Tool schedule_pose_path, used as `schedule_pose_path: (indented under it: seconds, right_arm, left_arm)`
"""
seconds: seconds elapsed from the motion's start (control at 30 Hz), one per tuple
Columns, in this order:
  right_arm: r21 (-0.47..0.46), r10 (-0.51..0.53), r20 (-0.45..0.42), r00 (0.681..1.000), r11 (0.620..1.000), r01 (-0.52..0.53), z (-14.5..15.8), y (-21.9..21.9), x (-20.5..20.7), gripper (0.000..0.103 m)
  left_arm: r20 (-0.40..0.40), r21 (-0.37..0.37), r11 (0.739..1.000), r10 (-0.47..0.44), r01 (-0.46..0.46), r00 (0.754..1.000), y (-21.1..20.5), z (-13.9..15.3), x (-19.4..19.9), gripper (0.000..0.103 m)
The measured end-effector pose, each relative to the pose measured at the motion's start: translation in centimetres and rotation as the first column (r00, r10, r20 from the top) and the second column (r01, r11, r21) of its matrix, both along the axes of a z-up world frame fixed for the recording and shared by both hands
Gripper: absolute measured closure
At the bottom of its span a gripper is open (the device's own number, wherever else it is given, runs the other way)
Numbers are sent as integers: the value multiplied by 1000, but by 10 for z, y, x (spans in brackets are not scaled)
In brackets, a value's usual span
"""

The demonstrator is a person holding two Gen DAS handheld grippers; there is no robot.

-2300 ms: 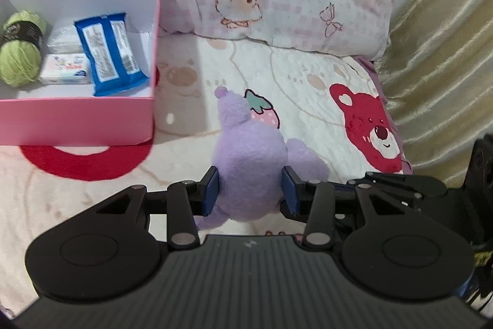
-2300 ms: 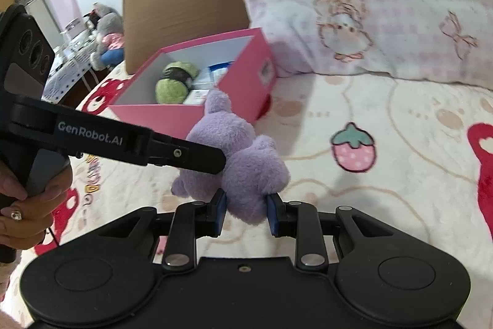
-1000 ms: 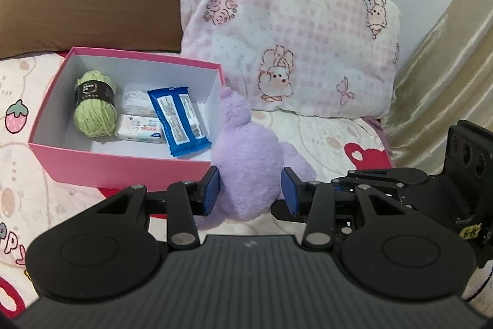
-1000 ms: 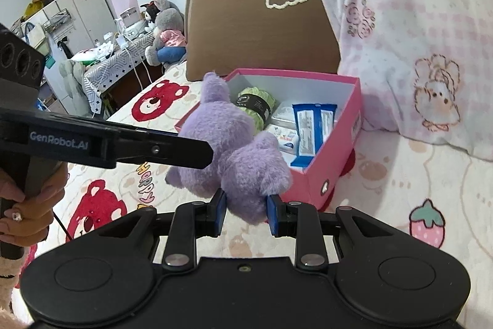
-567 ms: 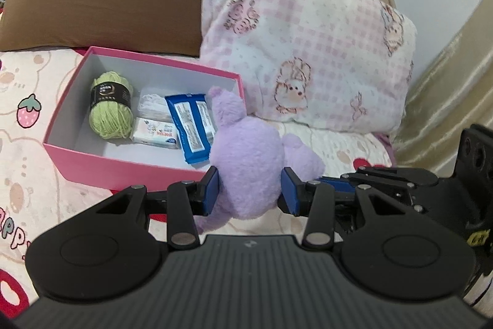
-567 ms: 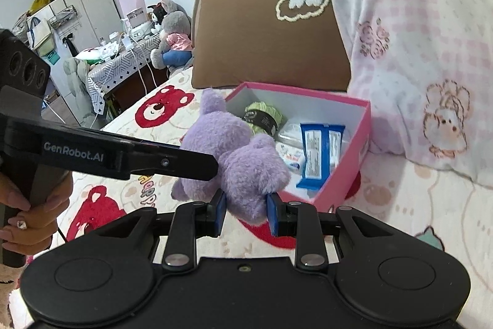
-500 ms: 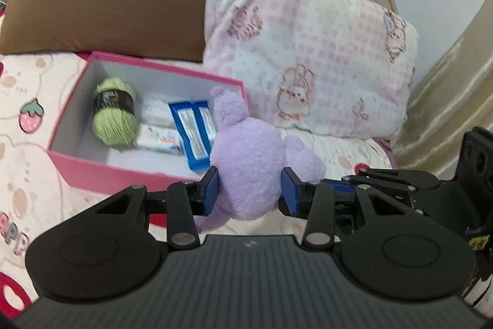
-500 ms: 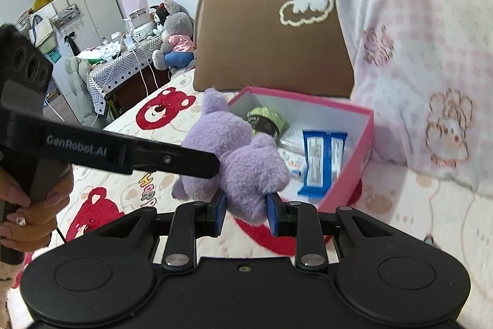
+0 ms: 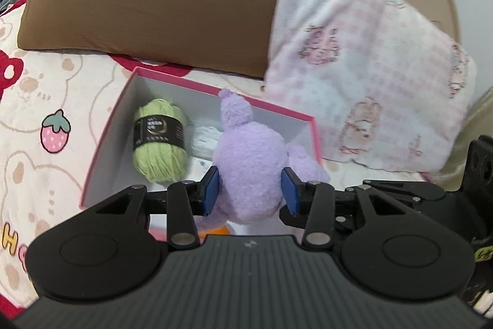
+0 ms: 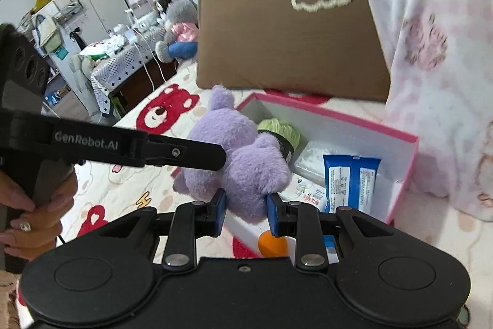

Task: Organize objects
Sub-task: 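Carry the purple plush toy with the left gripper over the pink box, then lower the plush toy into the box and open the left gripper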

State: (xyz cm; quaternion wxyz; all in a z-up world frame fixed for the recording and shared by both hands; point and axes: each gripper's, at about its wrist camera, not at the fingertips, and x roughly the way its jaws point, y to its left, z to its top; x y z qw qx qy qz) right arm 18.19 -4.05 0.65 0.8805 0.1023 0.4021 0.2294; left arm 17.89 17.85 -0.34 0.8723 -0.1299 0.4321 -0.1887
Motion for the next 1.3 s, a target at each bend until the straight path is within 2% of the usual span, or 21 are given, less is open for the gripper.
schedule_pose_path:
  seconds: [0.2,0.27,0.37,0.47,0.57,0.73,0.83,1.0,1.17,1.3]
  right_arm:
    - [-16,9,-91,996,1000,-11,-38,7,33,71]
    - [-34,11,-109,994,999,-14,-49,9,38,71]
    - [-48,6,-149,989,999,-13,-64,12,46,71]
    - [-84,-1,-162,987,996,-13,-74,14,50,71]
    - [-71,-12,-195,981,997,-2,-82,10,53,71]
    - [-91,-43,-238,970,996,22,-92,10,56,71]
    - [-131,-59,-226,972,991,30,-96,16,55,71]
    - [-143,-55,-237,970,989,21,-101,20,58,71]
    - [-178,-57,-206,977,984,19,-96,15,50,68]
    - [-146,-10,-186,983,989,-18,-86,9,32,67]
  left_arm:
    - [-74,-12,999,39,-40,997,7,-41,27,61]
    - [-88,4,999,33,-33,996,5,-53,34,61]
    - [-124,34,999,28,-24,992,0,-67,45,61]
    - [-159,28,999,31,-27,987,-2,-79,52,61]
    - [-174,30,999,30,-25,984,-3,-87,53,61]
    - [-197,39,999,32,-25,980,-9,-97,57,62]
    - [-205,50,998,42,-32,978,-12,-100,58,61]
    - [-207,87,996,49,-31,977,-16,-102,60,61]
    - [-177,132,991,48,-25,983,-21,-98,58,61]
    - [-142,163,986,8,15,990,-28,-91,51,61]
